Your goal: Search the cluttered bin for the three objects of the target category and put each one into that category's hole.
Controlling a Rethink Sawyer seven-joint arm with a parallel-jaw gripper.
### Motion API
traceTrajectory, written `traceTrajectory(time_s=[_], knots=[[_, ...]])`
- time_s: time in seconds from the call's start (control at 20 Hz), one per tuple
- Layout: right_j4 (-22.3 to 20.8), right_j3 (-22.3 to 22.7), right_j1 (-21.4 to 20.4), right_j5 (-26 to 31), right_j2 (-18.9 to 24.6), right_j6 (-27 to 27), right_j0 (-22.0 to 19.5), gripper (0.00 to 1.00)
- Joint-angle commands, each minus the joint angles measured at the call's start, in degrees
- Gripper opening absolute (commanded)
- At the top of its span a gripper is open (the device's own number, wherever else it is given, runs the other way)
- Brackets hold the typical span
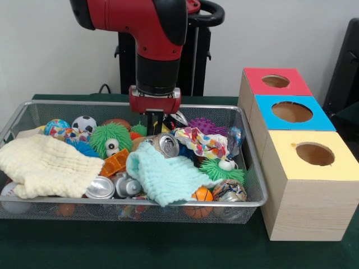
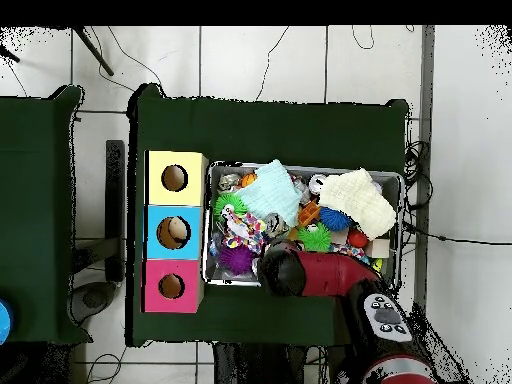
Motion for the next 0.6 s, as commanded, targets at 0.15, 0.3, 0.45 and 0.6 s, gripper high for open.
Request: traceTrajectory(time_s=[0.15, 0.3, 0.45, 0.6], knots=[[2.5, 3.9, -5.9, 3.5, 3.1, 7.2, -1.3, 0.0], [3.5, 4.6, -8.5, 5.9, 4.0, 6.6, -1.5, 0.0], [4.9, 4.6, -11.2, 9.5, 4.4, 5.8, -1.4, 0.0], [5.5, 3.7, -11.9, 11.5, 4.6, 5.0, -1.3, 0.0]])
